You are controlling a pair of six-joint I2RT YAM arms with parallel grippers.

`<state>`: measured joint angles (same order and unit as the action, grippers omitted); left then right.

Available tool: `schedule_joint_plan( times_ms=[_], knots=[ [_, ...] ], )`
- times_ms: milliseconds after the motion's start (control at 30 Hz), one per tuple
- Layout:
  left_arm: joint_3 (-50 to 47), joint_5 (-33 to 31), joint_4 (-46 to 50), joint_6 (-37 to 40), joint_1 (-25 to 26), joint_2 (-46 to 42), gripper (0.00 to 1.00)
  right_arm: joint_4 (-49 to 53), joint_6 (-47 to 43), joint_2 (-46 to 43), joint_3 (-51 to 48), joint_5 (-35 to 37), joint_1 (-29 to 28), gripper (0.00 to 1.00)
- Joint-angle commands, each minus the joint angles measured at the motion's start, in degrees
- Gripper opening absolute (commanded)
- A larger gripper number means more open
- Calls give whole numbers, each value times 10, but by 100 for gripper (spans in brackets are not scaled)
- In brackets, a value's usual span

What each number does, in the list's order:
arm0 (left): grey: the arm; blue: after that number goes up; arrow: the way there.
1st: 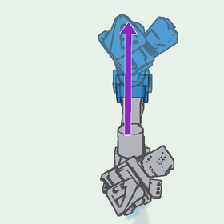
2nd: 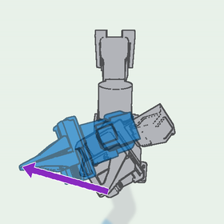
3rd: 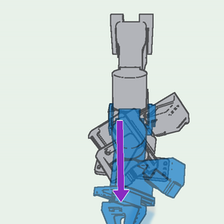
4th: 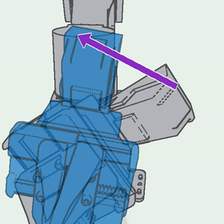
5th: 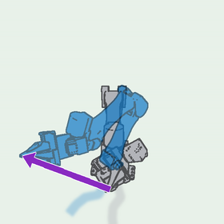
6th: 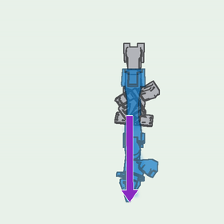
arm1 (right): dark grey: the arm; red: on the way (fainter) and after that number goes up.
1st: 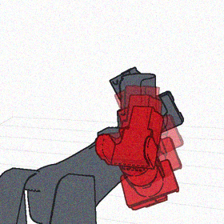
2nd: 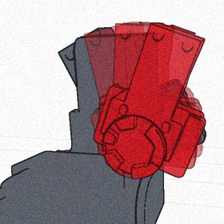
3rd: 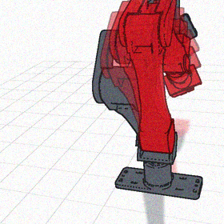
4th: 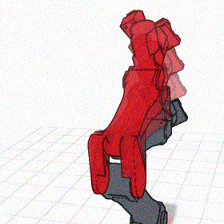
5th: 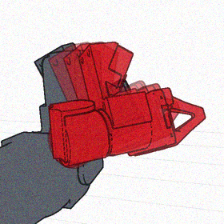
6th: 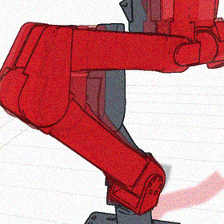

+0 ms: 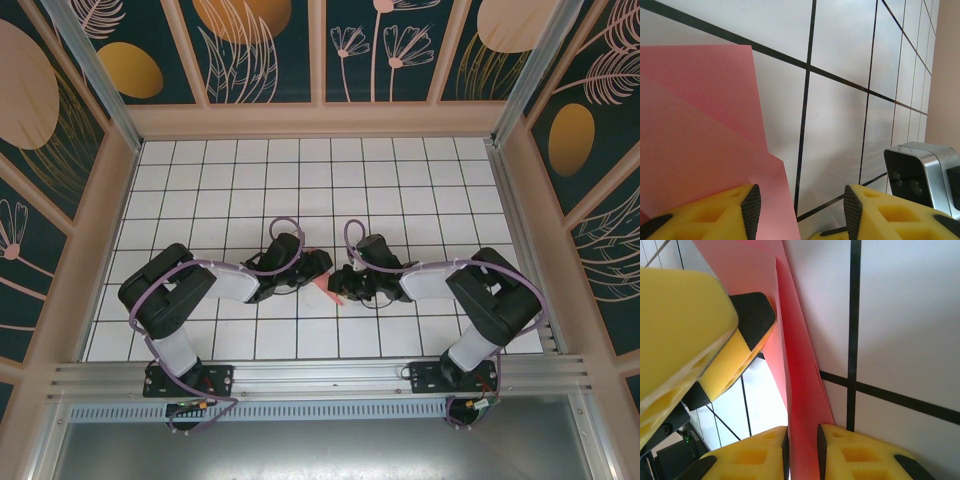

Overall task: Fold a paper plane with a square sheet of paper (pick it up from the middle)
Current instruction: Fold the wing for the fifth time at the center of the table.

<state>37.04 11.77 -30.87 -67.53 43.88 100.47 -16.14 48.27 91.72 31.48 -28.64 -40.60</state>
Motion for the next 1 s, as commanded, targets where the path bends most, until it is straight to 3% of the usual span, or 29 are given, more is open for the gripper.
schedule_joint_plan(
  times_ms=[0,367,567,967],
  knots=[
    [-8,-2,49,18,-3,21,50,18,-9,-22,-13,-1,1,23],
    [-6,0,49,18,-3,24,50,37,-45,-3,-43,-14,0,11],
    [-6,-3,54,18,-3,24,50,41,-51,8,-58,-11,1,10],
    [-4,2,54,19,-3,25,50,81,-50,-54,-34,-13,3,13]
  ],
)
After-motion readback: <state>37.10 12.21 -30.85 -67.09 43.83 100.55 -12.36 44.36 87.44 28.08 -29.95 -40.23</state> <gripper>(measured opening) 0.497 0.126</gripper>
